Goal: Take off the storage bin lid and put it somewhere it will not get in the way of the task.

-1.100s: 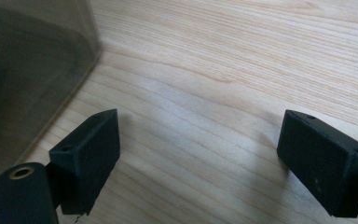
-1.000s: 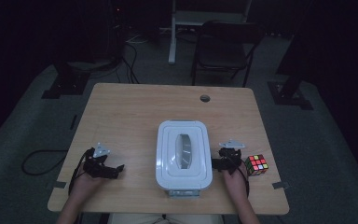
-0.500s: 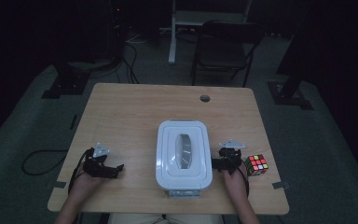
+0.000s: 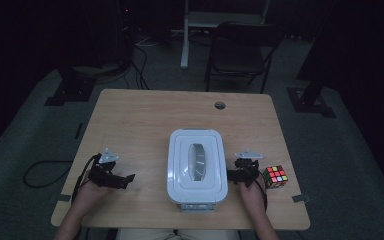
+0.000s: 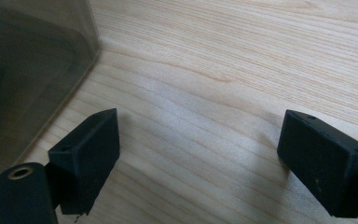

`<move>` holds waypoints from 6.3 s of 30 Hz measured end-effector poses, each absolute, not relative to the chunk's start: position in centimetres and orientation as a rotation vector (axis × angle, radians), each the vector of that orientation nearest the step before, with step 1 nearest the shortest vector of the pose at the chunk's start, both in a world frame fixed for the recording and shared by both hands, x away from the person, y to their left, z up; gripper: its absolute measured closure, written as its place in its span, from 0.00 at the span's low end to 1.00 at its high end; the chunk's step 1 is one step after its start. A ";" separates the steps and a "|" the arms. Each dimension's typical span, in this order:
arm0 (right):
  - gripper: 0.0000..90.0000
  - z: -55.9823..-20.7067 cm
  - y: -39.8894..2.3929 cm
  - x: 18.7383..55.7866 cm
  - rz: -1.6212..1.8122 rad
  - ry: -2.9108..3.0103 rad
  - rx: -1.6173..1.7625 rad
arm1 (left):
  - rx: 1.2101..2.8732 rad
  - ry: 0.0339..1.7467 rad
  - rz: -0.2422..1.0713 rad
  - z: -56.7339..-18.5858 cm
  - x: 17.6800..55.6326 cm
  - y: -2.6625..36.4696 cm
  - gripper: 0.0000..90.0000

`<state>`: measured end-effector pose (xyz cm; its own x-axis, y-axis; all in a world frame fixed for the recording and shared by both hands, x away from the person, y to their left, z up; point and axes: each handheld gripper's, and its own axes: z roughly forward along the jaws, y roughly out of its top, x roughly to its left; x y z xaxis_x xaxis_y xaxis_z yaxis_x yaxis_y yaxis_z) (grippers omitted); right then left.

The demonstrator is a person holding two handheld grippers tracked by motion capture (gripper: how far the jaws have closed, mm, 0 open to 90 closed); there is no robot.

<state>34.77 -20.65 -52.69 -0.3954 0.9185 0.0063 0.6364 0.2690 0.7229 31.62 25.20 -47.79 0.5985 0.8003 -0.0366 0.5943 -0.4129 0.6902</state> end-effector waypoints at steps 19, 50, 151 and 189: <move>0.14 -52.7 -20.6 34.8 0.916 2.129 1.405 | 2.068 0.718 0.244 -40.2 30.2 20.2 0.02; 0.14 -52.7 -20.6 34.8 0.916 2.129 1.405 | 2.115 0.454 0.063 -39.4 30.7 11.7 0.02; 0.14 -52.7 -20.7 34.8 0.916 2.129 1.405 | 2.030 0.465 0.112 -34.6 31.0 18.2 0.75; 0.14 -52.7 -20.7 34.8 0.916 2.130 1.405 | 2.013 0.479 0.027 -43.8 32.9 24.5 0.75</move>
